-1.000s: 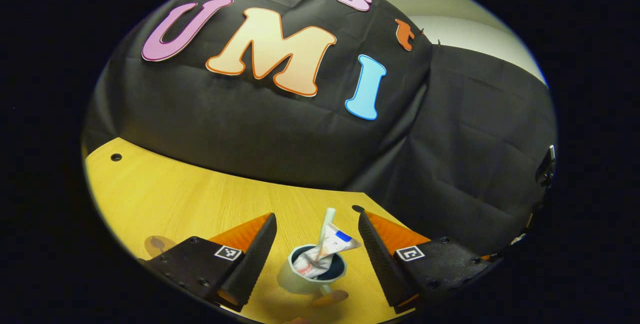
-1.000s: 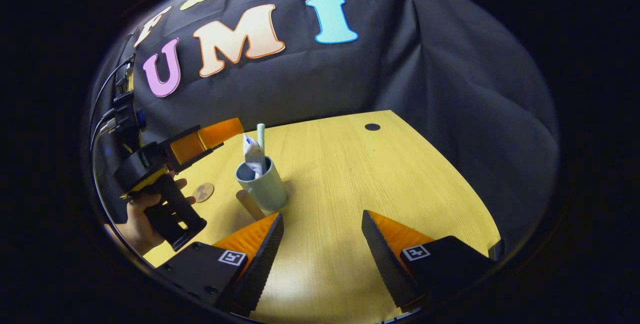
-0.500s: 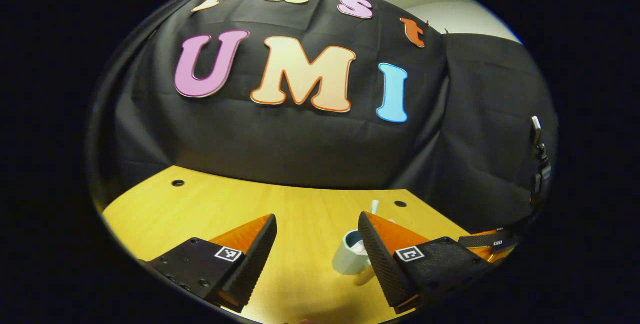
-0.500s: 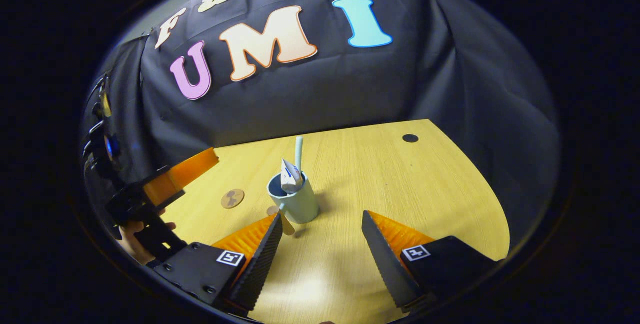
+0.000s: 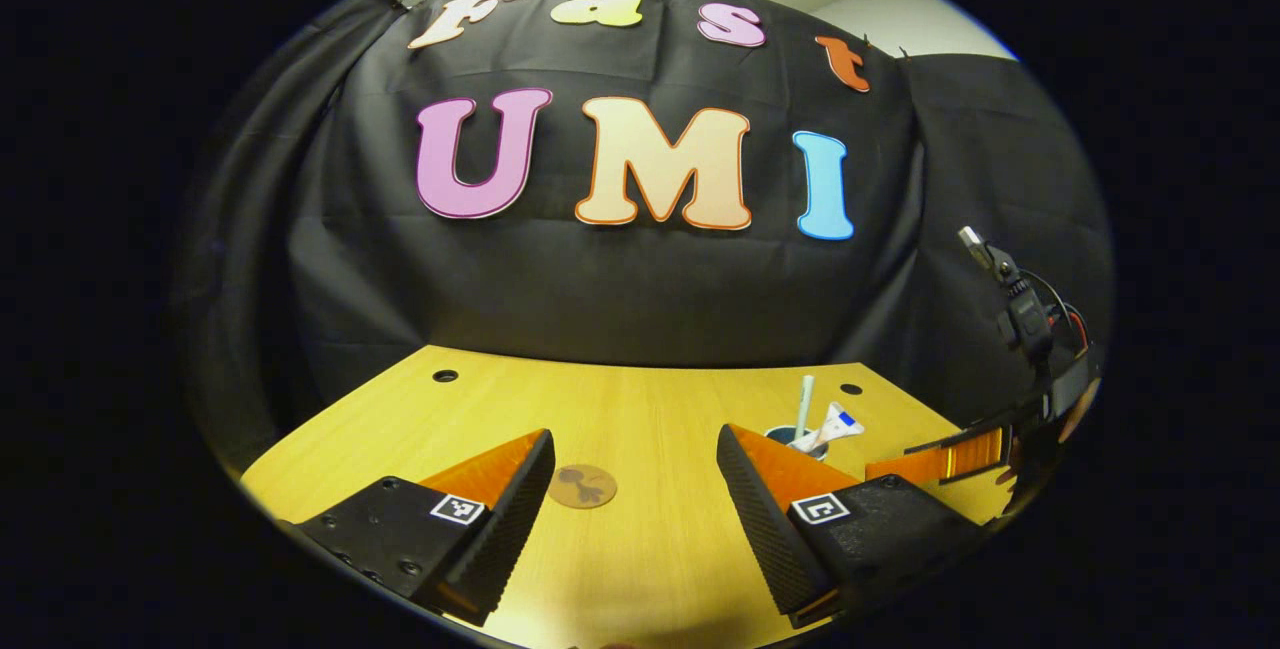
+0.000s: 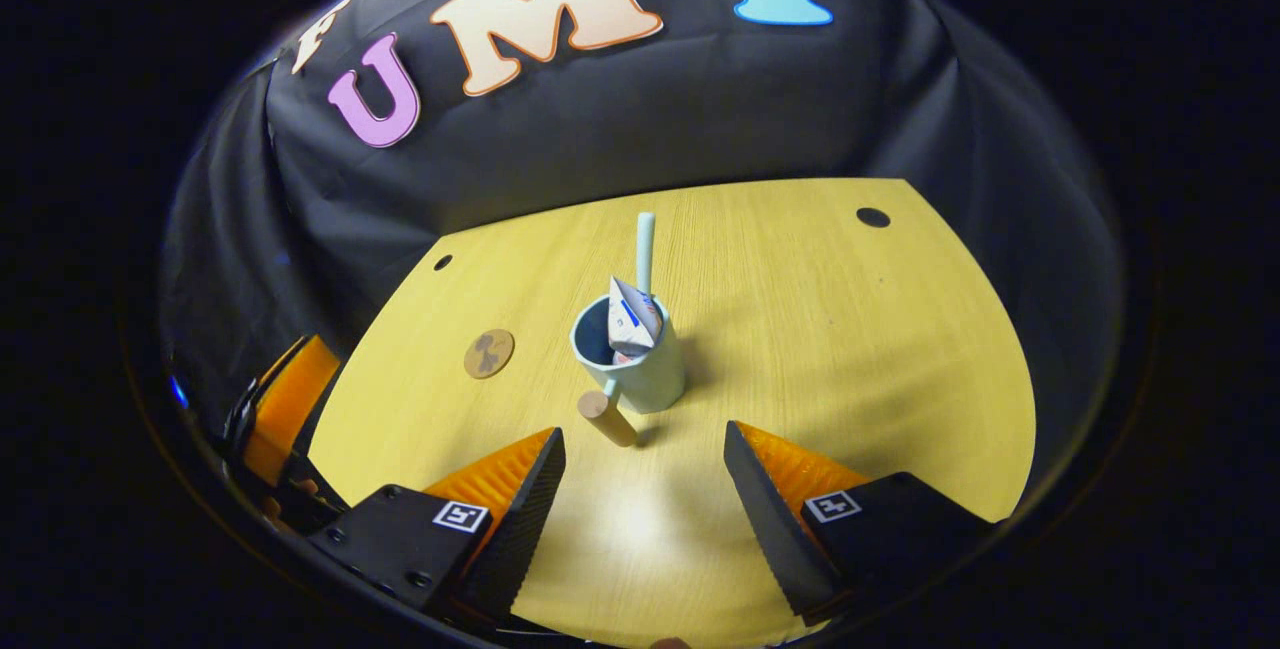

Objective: Put the toothbrush and toothpaste on the desktop into the cup, then pick up the cup and place it on the coaster on the desktop.

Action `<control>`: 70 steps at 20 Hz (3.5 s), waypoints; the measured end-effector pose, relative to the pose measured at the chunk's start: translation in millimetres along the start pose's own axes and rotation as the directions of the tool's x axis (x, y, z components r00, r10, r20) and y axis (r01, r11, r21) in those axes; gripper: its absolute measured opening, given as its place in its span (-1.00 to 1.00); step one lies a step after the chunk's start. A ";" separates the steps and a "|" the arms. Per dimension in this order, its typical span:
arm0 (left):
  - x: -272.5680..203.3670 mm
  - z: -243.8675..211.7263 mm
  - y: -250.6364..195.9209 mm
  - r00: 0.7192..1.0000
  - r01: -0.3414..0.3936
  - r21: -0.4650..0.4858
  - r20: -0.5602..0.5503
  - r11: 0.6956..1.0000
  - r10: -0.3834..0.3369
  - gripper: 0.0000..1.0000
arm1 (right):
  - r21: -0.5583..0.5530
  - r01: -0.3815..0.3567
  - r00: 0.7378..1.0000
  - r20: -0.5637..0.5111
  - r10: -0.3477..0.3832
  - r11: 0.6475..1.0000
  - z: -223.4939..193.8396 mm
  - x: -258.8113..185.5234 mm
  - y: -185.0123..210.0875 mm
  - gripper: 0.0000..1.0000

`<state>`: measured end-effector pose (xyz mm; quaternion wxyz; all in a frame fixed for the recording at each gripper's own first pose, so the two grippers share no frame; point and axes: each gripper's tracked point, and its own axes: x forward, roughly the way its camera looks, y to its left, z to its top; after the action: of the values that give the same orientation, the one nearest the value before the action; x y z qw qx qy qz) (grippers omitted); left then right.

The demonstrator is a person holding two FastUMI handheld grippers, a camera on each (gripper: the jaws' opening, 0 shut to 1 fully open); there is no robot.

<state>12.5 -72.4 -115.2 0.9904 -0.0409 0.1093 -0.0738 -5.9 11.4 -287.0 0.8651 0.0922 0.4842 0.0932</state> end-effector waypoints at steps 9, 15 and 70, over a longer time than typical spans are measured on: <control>-16.7 -15.6 26.6 0.999 0.000 0.013 -0.043 1.000 0.001 0.90 | 0.012 0.075 0.979 -0.191 -0.071 0.997 -12.0 41.6 13.5 0.97; -27.2 -26.2 51.4 0.997 -0.025 0.010 -0.074 1.000 0.025 0.90 | 0.026 0.112 0.964 -0.245 -0.102 0.993 -5.3 67.4 20.5 0.97; -14.8 -83.9 201.5 0.973 -0.140 -0.076 -0.195 0.987 0.124 0.90 | -0.201 0.036 0.924 -0.366 -0.109 0.979 -6.0 157.3 173.3 -0.45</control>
<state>7.3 123.1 -213.3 0.9754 -0.0704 0.2087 -0.0064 57.3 218.5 -375.9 0.7642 -0.0286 0.6325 0.1227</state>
